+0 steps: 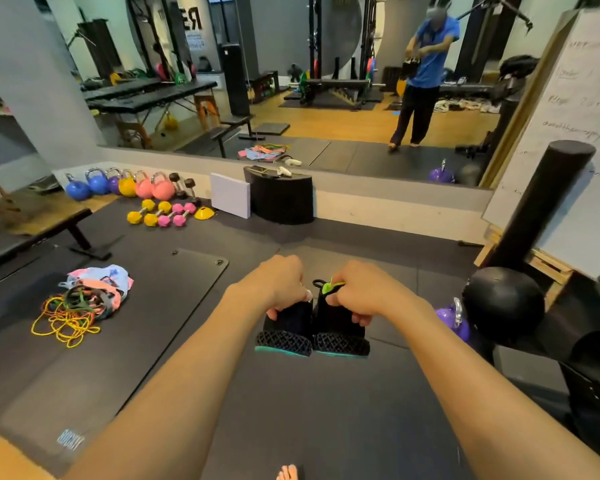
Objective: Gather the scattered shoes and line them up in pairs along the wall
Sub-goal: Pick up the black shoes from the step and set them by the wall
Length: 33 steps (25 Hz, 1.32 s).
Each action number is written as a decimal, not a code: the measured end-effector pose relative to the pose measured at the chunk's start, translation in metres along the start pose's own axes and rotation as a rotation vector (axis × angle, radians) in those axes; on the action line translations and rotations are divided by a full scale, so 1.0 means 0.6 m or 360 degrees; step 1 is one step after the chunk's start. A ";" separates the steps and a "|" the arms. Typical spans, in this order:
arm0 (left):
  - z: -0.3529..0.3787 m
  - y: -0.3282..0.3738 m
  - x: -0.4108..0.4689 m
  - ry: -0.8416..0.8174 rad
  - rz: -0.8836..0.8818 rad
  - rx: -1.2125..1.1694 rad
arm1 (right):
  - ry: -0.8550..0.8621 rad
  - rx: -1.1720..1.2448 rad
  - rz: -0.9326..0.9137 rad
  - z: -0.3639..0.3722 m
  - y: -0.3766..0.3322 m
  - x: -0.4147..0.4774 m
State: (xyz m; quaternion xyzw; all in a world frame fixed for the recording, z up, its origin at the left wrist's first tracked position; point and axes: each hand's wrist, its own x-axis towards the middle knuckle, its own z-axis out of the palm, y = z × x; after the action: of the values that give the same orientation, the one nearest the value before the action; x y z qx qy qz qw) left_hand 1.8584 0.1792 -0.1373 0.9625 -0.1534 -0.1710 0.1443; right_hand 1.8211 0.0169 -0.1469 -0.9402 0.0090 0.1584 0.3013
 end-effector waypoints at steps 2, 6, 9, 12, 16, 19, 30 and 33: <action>-0.027 -0.023 0.097 0.0011 0.0028 0.0005 | 0.0020 -0.0011 -0.0008 -0.027 0.000 0.093; -0.098 -0.054 0.304 0.0007 0.0113 0.0014 | 0.0082 -0.0003 0.0122 -0.097 -0.002 0.281; -0.153 -0.053 0.449 0.0012 0.0180 -0.0011 | 0.0140 0.0025 0.0192 -0.161 0.012 0.411; -0.193 -0.051 0.593 -0.0080 0.0224 -0.0009 | 0.0188 0.0113 0.0261 -0.220 0.036 0.544; -0.235 -0.055 0.795 -0.0291 0.0116 -0.0133 | 0.0141 0.0141 0.0244 -0.292 0.074 0.752; -0.270 -0.061 0.919 -0.0498 0.0072 -0.0128 | 0.0056 0.0137 0.0249 -0.345 0.095 0.884; -0.288 -0.148 1.437 -0.0377 0.0140 -0.0025 | -0.0241 0.0146 0.0376 -0.454 0.172 1.364; -0.284 -0.161 1.564 -0.0340 0.0167 -0.0003 | -0.0168 0.0074 0.0424 -0.479 0.203 1.477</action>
State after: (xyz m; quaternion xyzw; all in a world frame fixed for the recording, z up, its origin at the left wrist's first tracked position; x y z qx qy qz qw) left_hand 2.7852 -0.0175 -0.2833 0.9293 -0.2179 -0.2649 0.1367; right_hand 2.7332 -0.1766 -0.2635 -0.9138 0.1216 0.2458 0.2994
